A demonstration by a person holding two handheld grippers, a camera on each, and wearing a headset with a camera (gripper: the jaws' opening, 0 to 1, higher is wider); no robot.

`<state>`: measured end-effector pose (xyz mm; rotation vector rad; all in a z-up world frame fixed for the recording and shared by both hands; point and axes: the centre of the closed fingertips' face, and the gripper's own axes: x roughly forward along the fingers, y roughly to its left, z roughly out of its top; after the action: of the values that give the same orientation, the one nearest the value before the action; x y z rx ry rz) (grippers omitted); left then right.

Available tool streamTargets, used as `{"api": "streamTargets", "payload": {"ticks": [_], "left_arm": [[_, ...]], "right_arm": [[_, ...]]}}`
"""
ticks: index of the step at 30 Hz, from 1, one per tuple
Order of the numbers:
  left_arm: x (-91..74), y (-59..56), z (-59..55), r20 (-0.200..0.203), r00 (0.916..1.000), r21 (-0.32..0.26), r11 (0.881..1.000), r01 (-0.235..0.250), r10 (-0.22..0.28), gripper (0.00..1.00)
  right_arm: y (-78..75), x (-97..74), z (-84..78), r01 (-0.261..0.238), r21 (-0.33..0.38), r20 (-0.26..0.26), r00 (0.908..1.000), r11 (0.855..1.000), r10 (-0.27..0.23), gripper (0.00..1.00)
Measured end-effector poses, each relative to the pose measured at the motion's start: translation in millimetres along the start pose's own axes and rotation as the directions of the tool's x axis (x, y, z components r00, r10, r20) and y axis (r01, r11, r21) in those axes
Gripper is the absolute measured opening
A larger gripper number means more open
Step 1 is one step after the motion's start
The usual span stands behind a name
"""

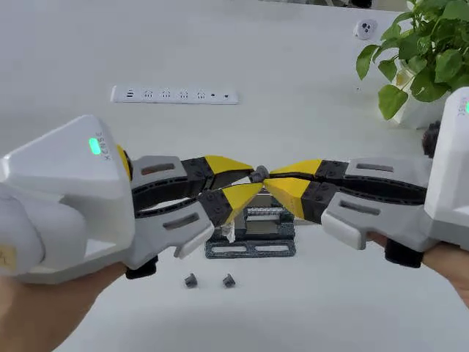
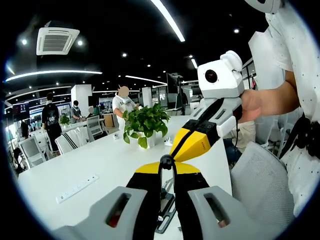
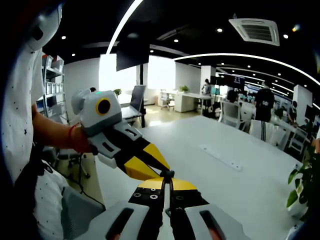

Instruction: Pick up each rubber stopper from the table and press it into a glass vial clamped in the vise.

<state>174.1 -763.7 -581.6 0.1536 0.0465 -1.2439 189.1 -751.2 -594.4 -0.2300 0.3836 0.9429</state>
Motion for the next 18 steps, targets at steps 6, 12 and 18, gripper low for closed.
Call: {"api": "streamTargets", "payload": {"ticks": [6,12,18], "left_arm": [[-2.3,-0.1,2.9,0.010,0.9999,-0.028,1.000,0.013,-0.013,0.05],[-8.9,-0.1,11.6,0.058,0.9970,-0.094,0.994,0.058,-0.052,0.05],[-23.2,-6.5,19.4,0.108,0.9819,-0.186,0.967,0.174,-0.156,0.05]], "right_arm": [[-0.6,-0.6,3.3,-0.025,0.013,0.014,0.9996,1.000,0.025,0.00],[2.7,-6.3,8.5,-0.071,-0.014,0.012,0.9974,0.997,0.071,0.01],[8.2,-21.6,28.8,-0.153,-0.031,0.075,0.9850,0.988,0.155,0.06]]}}
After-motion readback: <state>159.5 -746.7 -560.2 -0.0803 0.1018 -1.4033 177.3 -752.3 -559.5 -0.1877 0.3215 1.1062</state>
